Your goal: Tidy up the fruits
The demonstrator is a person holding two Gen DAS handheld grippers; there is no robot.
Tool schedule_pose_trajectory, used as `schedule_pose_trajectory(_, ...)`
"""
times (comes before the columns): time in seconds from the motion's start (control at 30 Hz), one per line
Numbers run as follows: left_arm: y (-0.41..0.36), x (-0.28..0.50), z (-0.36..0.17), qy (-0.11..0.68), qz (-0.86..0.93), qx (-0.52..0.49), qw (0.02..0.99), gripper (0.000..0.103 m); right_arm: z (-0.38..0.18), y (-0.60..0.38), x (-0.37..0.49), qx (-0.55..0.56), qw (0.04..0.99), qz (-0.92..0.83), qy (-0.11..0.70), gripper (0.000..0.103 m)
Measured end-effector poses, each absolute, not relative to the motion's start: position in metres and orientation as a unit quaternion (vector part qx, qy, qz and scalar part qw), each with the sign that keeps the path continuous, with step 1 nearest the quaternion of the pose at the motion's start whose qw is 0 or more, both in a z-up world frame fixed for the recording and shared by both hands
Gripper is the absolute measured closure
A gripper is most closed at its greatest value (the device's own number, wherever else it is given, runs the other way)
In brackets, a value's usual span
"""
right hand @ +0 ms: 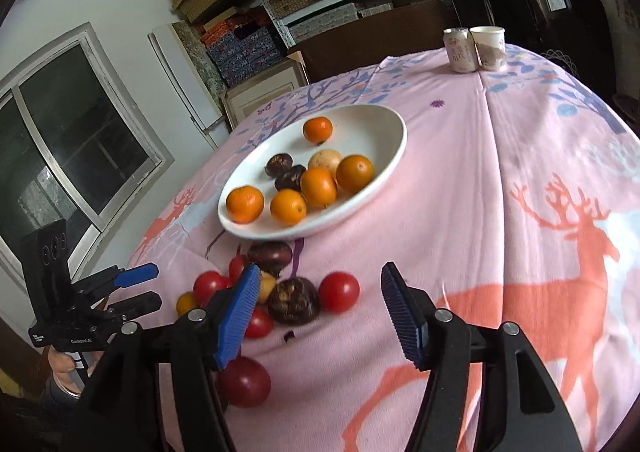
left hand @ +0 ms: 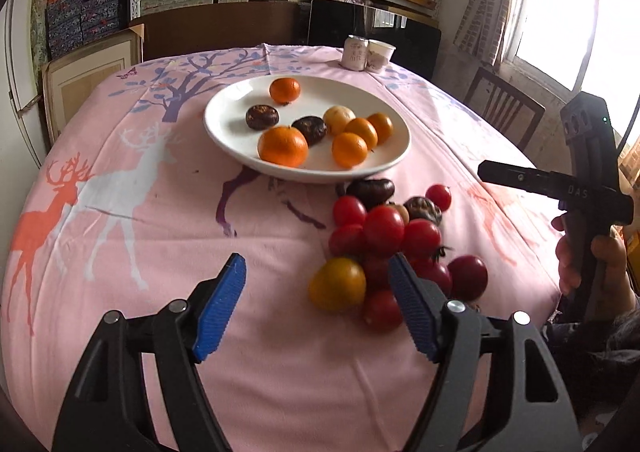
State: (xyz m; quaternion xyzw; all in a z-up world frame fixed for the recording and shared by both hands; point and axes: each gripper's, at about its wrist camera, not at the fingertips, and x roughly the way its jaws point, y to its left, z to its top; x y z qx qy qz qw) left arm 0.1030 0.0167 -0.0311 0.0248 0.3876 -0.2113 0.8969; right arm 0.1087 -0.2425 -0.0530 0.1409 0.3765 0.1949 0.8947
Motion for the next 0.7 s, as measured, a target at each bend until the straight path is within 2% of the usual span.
schedule_pose_trajectory(0.1, 0.011, 0.091, -0.04, 0.388, -0.216, 0.034, 0.895, 0.034, -0.062, -0.239, 0.096, 0.141, 0.89, 0.196, 0.386, 0.04)
schedule_pose_trajectory(0.23, 0.003, 0.099, -0.052, 0.414, -0.207, 0.037, 0.885, 0.055, -0.064, -0.233, 0.084, 0.137, 0.889, 0.201, 0.388, 0.04)
schedule_pose_trajectory(0.33, 0.006, 0.107, -0.055, 0.417, -0.201, 0.028, 0.886, 0.06, -0.059, -0.23, 0.079, 0.124, 0.894, 0.201, 0.382, 0.04)
schedule_pose_trajectory(0.67, 0.016, 0.133, -0.07, 0.445, -0.247, -0.068, 0.858, 0.06, -0.059, -0.215, 0.067, 0.103, 0.877, 0.246, 0.399, 0.04)
schedule_pose_trajectory(0.7, 0.017, 0.133, -0.07, 0.443, -0.248, -0.072, 0.858, 0.067, -0.06, -0.211, 0.066, 0.099, 0.873, 0.257, 0.403, 0.04)
